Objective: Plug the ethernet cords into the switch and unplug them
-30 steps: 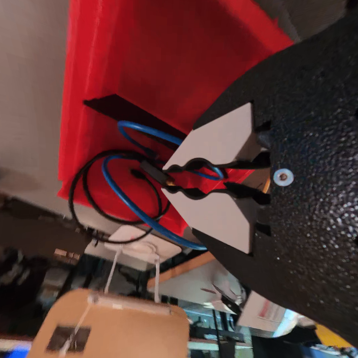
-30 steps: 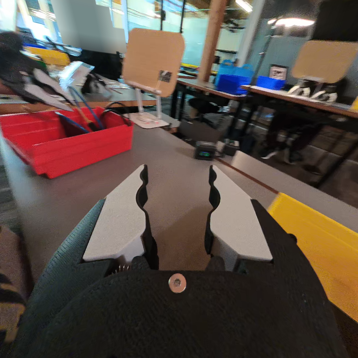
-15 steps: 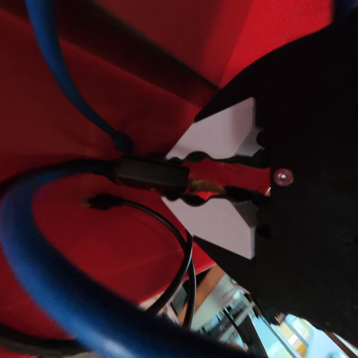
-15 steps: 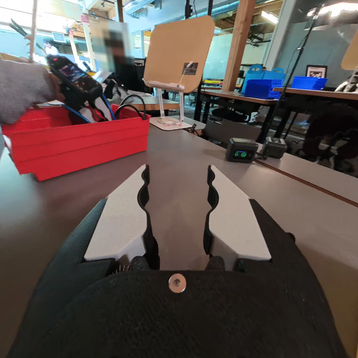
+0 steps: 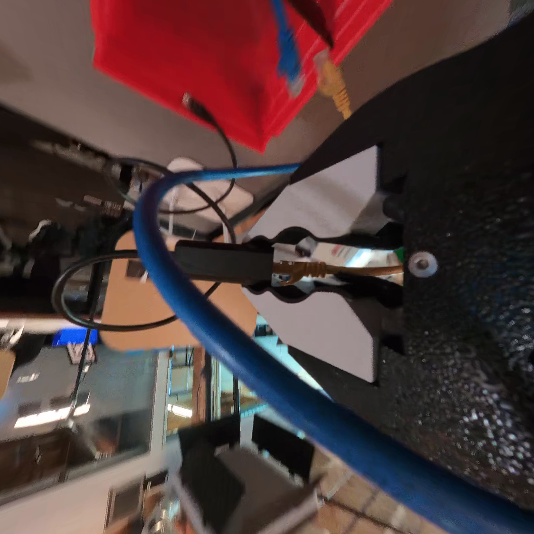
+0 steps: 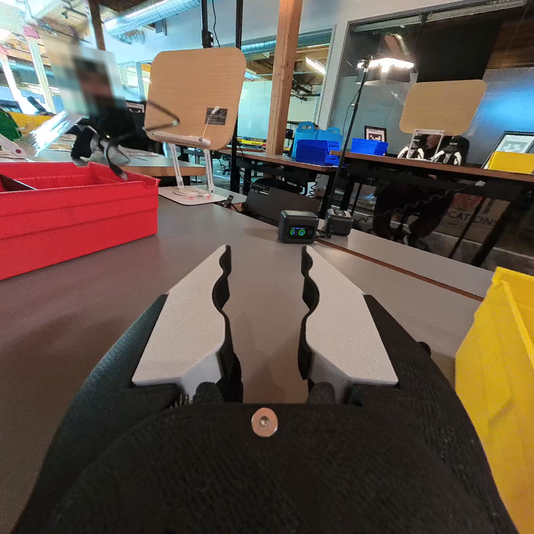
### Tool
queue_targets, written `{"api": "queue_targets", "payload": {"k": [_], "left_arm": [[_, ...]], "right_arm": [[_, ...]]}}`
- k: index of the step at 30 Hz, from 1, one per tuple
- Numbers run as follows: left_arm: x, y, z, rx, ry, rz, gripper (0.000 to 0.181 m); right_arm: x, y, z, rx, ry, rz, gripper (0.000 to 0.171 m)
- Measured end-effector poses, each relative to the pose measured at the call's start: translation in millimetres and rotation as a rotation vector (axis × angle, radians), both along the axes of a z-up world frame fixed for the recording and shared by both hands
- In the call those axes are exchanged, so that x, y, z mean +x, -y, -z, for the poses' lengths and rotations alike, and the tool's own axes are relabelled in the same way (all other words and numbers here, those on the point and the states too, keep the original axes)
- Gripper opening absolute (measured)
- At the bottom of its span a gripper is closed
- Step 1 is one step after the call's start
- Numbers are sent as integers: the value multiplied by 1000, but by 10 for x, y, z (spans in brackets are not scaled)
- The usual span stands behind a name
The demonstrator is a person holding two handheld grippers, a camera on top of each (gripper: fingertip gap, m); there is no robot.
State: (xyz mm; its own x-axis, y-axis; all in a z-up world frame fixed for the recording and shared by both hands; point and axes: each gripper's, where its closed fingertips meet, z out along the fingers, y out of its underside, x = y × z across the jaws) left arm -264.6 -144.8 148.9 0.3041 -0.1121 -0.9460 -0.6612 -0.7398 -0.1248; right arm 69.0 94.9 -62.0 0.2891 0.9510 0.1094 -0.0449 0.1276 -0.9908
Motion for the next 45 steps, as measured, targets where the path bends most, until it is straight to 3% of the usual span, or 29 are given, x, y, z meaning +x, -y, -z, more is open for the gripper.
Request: {"api": "queue_targets", "payload": {"k": [7, 10, 13, 17, 25, 35, 45], "left_arm": [[563, -503, -1473, 183, -164, 97, 22], [913, -827, -1750, 228, -183, 157, 22], [1245, -1176, -1748, 258, -171, 233, 22], [1566, -1619, -1318, 257, -109, 331, 22], [1851, -2144, -29, 116, 41, 385, 20], [2330, -2378, 1317, -19, 278, 464, 22], [2508, -2380, 2198, -87, 466, 433, 22]], "right_arm": [[34, -75, 27, 55, 10, 70, 47], [61, -127, 24, 69, 3, 97, 47], [107, -176, -2, 72, -13, 124, 47], [187, -223, -60, 87, -49, 158, 47], [184, -259, -33, 79, -45, 167, 47], [185, -264, -33, 85, -43, 173, 46], [168, -251, -5, 83, -34, 163, 46]]}}
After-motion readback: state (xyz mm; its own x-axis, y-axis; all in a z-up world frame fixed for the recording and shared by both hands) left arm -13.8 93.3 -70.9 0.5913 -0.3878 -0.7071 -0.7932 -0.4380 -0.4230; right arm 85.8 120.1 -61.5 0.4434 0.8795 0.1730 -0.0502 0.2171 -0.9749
